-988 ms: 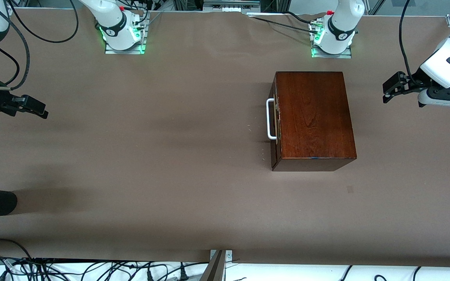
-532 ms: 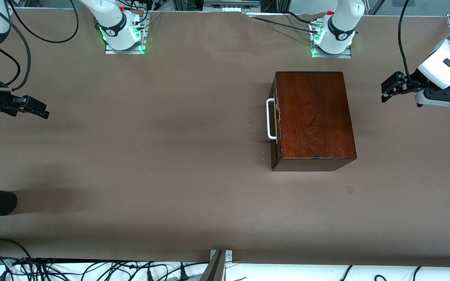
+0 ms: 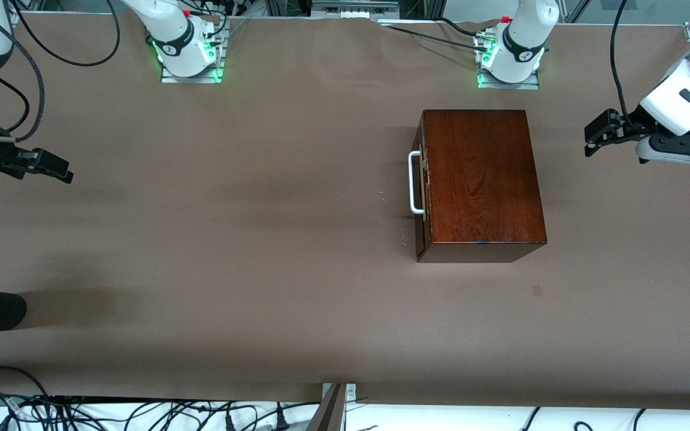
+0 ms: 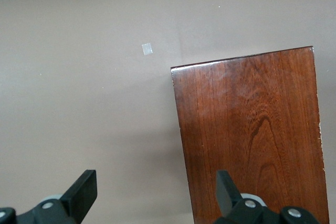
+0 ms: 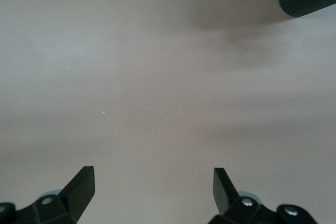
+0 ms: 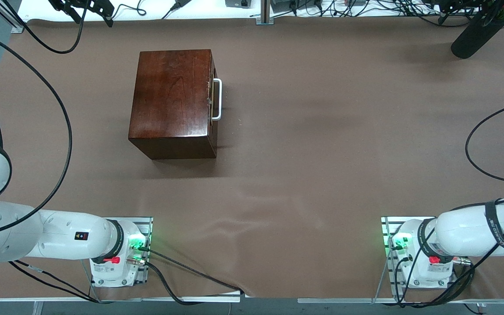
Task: Open drawer, take yellow block, close drawer
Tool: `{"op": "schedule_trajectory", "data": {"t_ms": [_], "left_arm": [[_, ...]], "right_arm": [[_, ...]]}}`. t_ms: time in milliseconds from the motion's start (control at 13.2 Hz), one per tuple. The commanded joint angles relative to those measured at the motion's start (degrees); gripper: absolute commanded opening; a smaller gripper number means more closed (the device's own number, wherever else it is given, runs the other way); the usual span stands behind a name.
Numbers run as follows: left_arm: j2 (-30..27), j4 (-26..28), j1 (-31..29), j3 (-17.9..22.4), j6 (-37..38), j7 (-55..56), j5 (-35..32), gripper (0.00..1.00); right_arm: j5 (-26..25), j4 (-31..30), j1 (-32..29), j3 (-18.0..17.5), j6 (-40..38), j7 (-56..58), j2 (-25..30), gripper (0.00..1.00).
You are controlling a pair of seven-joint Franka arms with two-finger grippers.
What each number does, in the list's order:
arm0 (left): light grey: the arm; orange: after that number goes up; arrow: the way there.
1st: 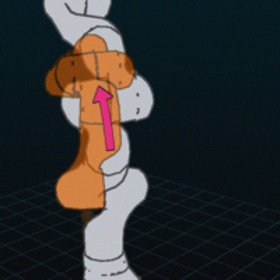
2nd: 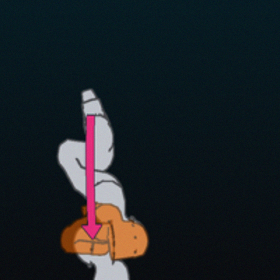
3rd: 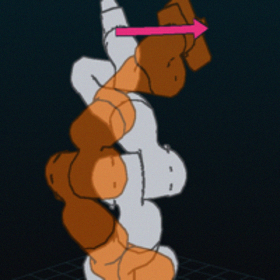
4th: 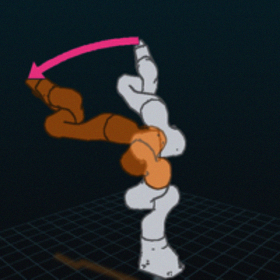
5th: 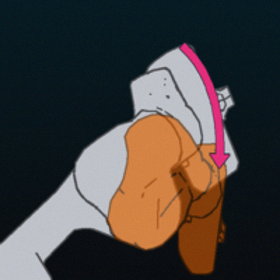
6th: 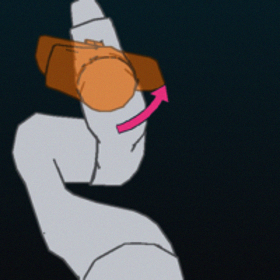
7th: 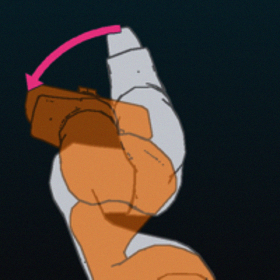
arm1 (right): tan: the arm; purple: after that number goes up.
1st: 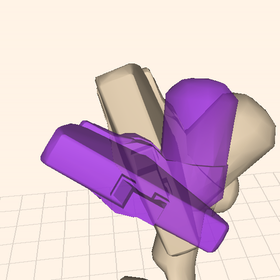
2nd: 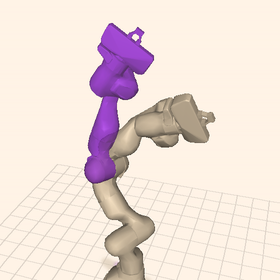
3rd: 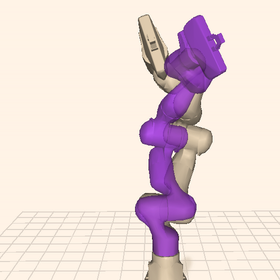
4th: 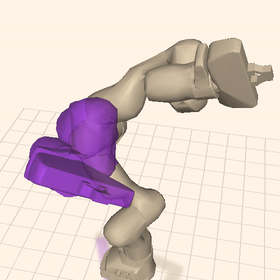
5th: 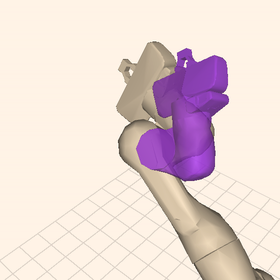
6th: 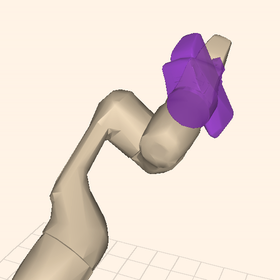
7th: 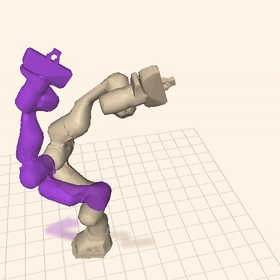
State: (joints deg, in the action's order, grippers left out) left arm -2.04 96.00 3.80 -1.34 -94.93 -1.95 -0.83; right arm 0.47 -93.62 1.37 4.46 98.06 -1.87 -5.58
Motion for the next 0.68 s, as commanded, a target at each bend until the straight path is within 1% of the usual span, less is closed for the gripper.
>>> {"op": "schedule_trajectory", "data": {"t_ms": [0,152,380,608], "left_arm": [[-1.4,0.5,0.4,-0.7,0.2,0.5,0.4,1.00],[-1.5,0.7,0.4,-0.7,0.4,-0.1,0.4,1.00],[-1.3,0.6,0.5,-0.8,0.3,-4.5,-0.2,1.00],[-1.0,0.2,1.1,-1.9,0.2,-3.1,0.0,1.00]], "right_arm": [[0.9,0.7,-0.4,-0.1,-0.9,1.1,0.0,1.00],[0.9,0.7,-0.3,-0.2,-0.9,1.1,0.0,1.00],[0.9,0.7,-0.3,-0.2,-1.1,1.1,0.0,1.00],[0.9,0.7,-0.3,-0.1,-1.5,1.1,0.0,1.00]]}}
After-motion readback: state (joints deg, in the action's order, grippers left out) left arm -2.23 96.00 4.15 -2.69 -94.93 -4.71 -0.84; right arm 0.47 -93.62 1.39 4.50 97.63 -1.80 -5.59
